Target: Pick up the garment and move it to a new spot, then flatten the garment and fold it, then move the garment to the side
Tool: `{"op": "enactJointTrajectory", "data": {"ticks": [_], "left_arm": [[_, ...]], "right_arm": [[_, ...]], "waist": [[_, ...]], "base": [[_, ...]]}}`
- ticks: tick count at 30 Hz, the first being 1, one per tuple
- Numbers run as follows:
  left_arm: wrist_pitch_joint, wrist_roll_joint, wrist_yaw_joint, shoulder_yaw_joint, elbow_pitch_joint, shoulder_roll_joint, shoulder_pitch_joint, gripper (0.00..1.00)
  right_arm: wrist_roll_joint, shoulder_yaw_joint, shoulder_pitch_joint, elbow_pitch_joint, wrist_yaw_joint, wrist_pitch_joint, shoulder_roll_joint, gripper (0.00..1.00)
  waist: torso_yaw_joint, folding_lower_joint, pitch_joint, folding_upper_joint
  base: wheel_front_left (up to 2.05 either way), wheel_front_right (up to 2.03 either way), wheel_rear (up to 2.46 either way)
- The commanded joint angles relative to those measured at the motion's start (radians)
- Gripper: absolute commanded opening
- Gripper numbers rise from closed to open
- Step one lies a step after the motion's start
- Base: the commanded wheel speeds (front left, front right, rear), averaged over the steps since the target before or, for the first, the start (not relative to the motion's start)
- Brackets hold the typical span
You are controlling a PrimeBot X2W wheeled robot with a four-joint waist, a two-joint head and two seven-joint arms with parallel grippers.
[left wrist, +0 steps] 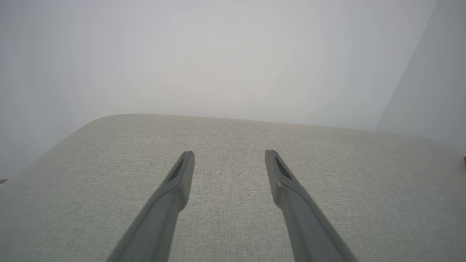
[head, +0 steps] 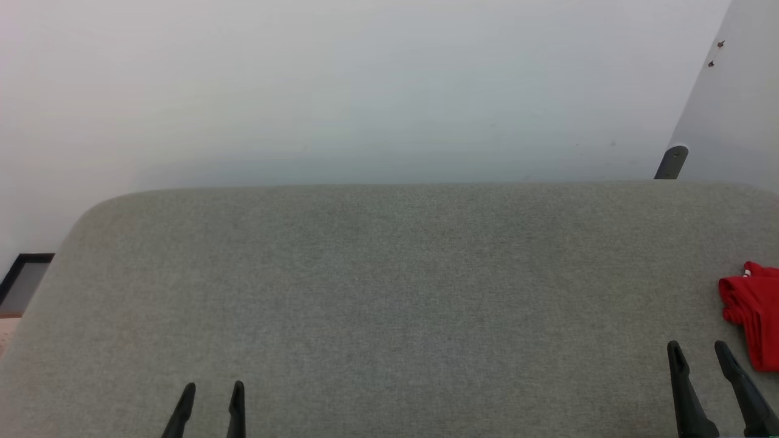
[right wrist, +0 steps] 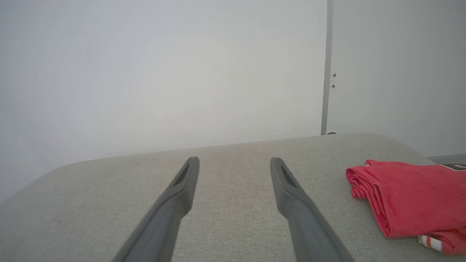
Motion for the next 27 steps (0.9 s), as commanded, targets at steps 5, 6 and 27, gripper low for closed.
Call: {"op": "enactJointTrajectory", "data": {"ticks": [5,6,27], "left_arm": [[0.001,0.005,-0.004,0.004,-0.004,-0.002,0.003,1.0],[0.001,0.005,-0.004,0.004,-0.004,-0.002,0.002,1.0],[0.001,-0.006,-0.004,0.018,0.016,-0.012,-0.02,1.0]], "right_arm": [[-0.002,0.0,0.003,-0.001,-0.001,-0.023,0.01,1.0],[-0.006,-0.001,0.002,0.001,-0.001,-0.029,0.011,1.0],[-0.06,0.011,-0.013,0.014,-0.001,-0.074,0.022,1.0]], "waist": [[0.004,0.0,0.001,-0.0001],[0.004,0.0,0.001,-0.0001],[0.01,0.0,0.011,-0.0001]], "base": [[0.0,0.0,0.0],[0.0,0.0,0.0],[0.0,0.0,0.0]]}}
